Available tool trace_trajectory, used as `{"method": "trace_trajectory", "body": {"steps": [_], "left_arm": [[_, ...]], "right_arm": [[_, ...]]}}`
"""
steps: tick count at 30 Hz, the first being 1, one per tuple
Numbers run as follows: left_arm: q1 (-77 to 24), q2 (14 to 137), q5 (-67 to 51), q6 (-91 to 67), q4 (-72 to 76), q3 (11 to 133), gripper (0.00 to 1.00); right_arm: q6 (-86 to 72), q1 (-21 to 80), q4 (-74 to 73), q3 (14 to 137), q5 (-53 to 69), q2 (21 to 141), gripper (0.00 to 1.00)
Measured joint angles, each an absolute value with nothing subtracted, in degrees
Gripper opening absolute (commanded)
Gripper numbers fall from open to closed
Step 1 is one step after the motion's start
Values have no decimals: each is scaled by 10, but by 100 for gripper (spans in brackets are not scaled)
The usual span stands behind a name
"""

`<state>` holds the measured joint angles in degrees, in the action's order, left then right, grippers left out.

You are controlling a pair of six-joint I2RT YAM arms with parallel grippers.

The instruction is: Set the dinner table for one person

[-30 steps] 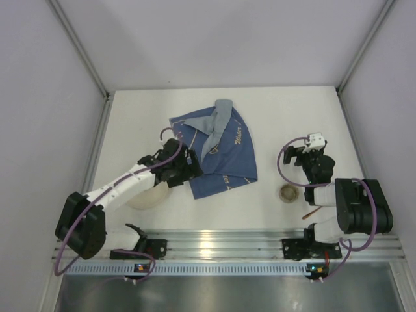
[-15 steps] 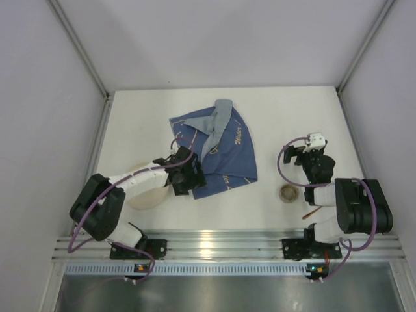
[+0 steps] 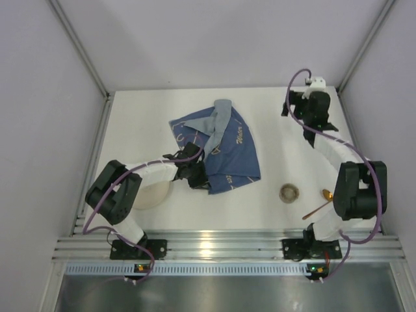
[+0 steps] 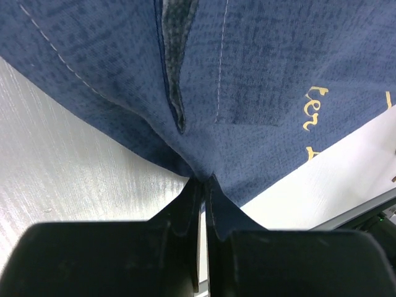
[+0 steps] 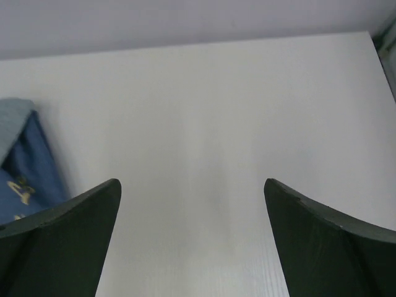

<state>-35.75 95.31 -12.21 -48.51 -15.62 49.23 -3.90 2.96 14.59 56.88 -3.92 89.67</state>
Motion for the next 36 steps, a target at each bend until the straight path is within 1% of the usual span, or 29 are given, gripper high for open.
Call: {"method": "trace_trajectory", "body": {"steps": [1, 4, 6, 8, 10, 11, 13, 16, 19, 23, 29, 36], "left_arm": [[-357, 953, -123, -484, -156, 492, 0], [-357, 953, -123, -482, -156, 492, 0], [-357, 952, -122, -482, -156, 492, 0], [-358, 946, -119, -482, -154, 486, 0], [-358, 932, -115, -483, -152, 470, 0], [-358, 923, -112, -484, -152, 462, 0], [-358, 900, -104, -487, -154, 440, 0], [-357, 854, -88, -495, -159, 399, 0], [-355, 802, -77, -499, -166, 355, 0], [-353, 765, -77, -507, -164, 323, 0], [-353, 753, -76, -508, -163, 313, 0], [-352, 750, -75, -504, -168, 312, 0]], "right_arm": [[-55, 32, 109, 626, -20, 913, 100], [-80, 68, 20, 709, -4, 915, 100], [-79, 135, -46, 756, -37, 914, 100], [-97, 218, -71, 782, -48, 910, 100], [-154, 286, -84, 783, -6, 904, 100], [-177, 298, -93, 783, 25, 906, 100], [-219, 304, -145, 820, 80, 943, 100], [-240, 325, -223, 897, 78, 1048, 100], [-258, 379, -289, 904, 75, 1121, 100], [-292, 439, -355, 904, 79, 1172, 100], [-327, 490, -416, 921, 62, 1187, 100], [-345, 539, -455, 968, 34, 1216, 96]]}}
